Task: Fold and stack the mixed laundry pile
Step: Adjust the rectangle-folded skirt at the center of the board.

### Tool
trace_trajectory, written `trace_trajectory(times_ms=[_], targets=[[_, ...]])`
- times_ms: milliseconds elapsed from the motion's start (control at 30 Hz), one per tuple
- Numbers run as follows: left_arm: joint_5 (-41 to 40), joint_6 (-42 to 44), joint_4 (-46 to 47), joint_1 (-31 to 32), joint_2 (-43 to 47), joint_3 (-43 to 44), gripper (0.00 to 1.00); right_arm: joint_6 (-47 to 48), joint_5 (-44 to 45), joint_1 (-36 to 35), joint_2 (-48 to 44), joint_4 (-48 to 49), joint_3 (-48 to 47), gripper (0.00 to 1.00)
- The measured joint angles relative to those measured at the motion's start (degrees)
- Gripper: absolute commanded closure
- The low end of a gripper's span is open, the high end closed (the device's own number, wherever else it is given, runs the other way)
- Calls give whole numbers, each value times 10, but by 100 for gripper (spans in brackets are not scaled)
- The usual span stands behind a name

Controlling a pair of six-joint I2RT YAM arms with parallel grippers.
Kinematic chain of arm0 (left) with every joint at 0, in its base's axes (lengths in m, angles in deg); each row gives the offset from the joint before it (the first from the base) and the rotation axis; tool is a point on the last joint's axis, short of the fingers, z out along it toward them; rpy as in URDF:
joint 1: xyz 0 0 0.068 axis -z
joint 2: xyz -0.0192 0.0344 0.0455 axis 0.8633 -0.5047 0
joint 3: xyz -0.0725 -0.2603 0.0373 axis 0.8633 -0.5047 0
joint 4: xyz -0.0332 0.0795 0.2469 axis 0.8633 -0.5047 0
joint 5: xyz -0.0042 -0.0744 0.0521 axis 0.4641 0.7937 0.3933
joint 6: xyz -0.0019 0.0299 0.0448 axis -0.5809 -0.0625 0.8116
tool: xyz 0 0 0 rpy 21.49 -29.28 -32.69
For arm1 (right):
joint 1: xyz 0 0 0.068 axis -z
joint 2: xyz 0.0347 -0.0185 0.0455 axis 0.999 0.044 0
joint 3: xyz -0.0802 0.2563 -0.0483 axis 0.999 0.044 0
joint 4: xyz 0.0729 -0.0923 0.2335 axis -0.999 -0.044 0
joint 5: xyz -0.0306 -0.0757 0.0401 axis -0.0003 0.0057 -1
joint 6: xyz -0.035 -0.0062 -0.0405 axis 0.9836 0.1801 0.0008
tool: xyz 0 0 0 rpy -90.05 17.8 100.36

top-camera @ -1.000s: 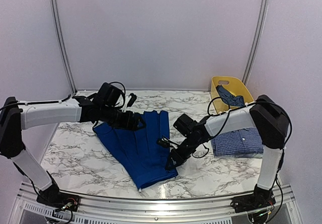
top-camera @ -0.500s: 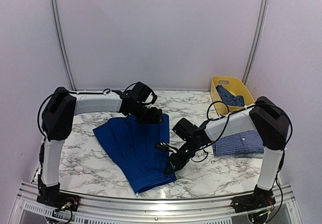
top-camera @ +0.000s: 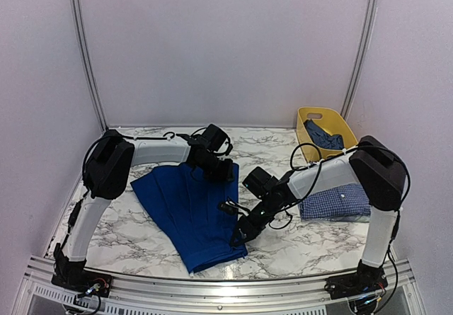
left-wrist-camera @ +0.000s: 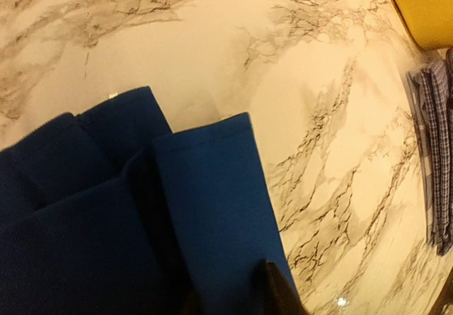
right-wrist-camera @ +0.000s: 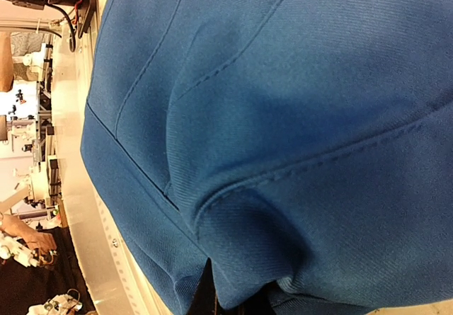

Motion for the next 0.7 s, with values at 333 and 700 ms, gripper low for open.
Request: trace_trajectory(times_ms=[333, 700], targets=[[3, -11, -7, -37, 23, -26, 100, -16, -15, 0, 0, 24, 12, 100], [-11, -22, -45, -75, 63, -54, 100, -45, -17, 0, 3, 56, 16, 100]])
